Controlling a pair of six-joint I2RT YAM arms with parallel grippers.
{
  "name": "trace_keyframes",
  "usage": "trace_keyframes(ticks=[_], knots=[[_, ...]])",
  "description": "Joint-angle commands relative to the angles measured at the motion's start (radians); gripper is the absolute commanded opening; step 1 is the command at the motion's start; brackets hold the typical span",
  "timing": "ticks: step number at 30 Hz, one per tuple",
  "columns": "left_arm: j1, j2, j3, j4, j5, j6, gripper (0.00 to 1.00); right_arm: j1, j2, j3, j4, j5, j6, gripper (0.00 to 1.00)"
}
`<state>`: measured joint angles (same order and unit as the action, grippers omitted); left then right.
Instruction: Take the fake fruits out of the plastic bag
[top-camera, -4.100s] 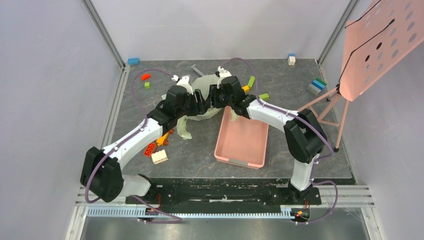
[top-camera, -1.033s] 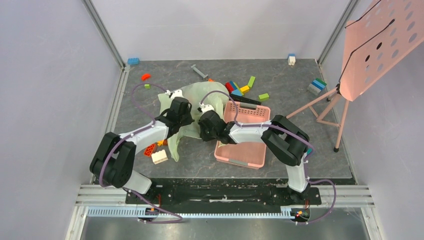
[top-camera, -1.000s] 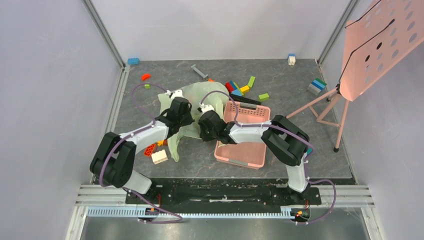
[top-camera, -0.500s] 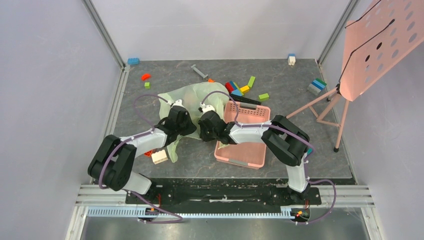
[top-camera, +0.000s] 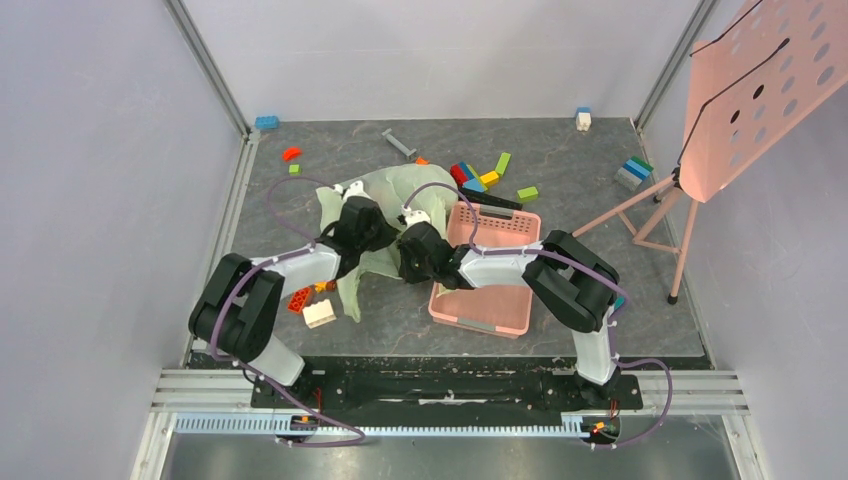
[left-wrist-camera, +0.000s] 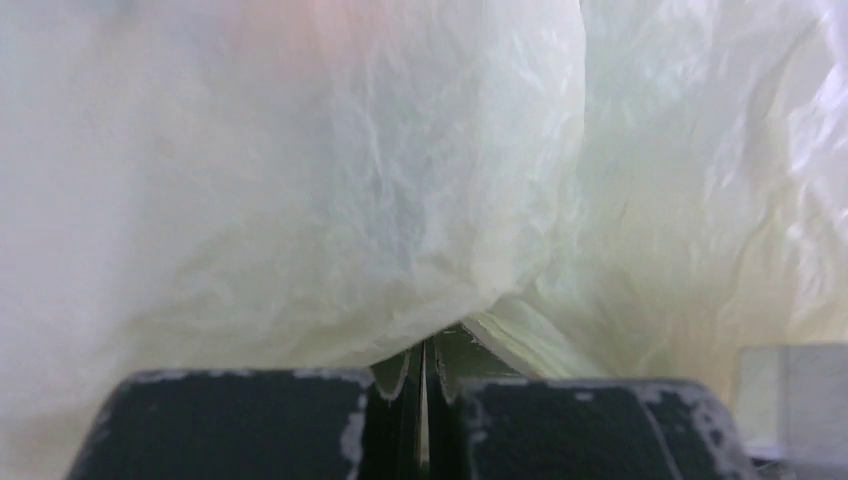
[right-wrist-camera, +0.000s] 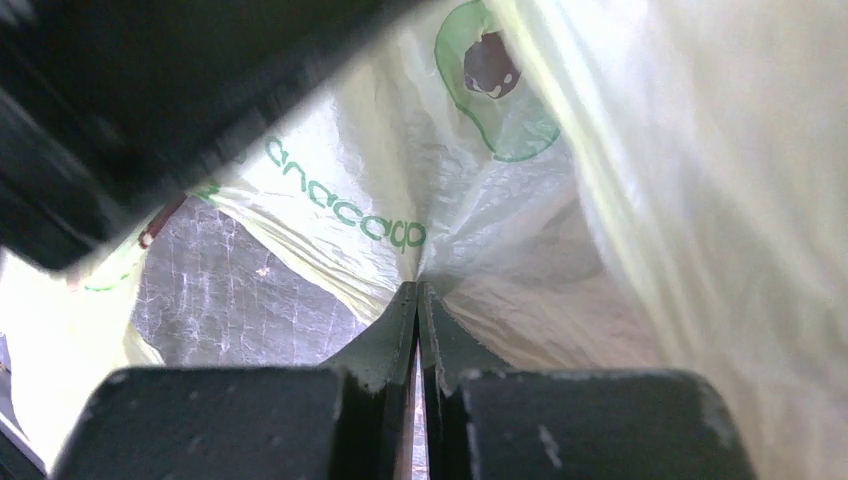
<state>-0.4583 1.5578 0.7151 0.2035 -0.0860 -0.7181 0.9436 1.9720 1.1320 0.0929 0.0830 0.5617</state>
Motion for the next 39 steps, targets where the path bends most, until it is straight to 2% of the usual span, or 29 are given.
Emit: trace_keyframes(ticks=[1, 14, 21, 25, 28, 29, 31, 34, 39], knots=[[0.045, 0.008, 0.088, 0.071, -0.059, 0.001, 0.02, 0.014, 0.050, -0.043, -0.101, -0.023, 0.013, 0.03], [0.157, 0.164, 0.273, 0.112, -0.077, 0.040, 0.02, 0.013, 0.066, -0.042, -0.073, -0.036, 0.015, 0.03], [0.187, 0.187, 0.326, 0.066, -0.122, 0.084, 0.02, 0.014, 0.068, -0.043, -0.073, -0.041, 0.016, 0.03], [0.205, 0.205, 0.367, -0.018, -0.155, 0.096, 0.02, 0.014, 0.067, -0.042, -0.073, -0.043, 0.017, 0.03], [0.207, 0.220, 0.388, -0.052, -0.116, 0.105, 0.04, 0.014, 0.067, -0.043, -0.073, -0.043, 0.016, 0.03], [0.207, 0.224, 0.387, -0.049, -0.092, 0.105, 0.09, 0.014, 0.068, -0.043, -0.073, -0.043, 0.016, 0.03], [0.205, 0.232, 0.388, -0.043, -0.044, 0.105, 0.30, 0.014, 0.070, -0.044, -0.071, -0.043, 0.015, 0.03], [0.205, 0.242, 0.389, -0.035, 0.002, 0.105, 0.48, 0.014, 0.070, -0.048, -0.067, -0.045, 0.017, 0.03], [0.205, 0.275, 0.415, -0.039, 0.052, 0.108, 0.55, 0.014, 0.073, -0.052, -0.059, -0.049, 0.016, 0.03]])
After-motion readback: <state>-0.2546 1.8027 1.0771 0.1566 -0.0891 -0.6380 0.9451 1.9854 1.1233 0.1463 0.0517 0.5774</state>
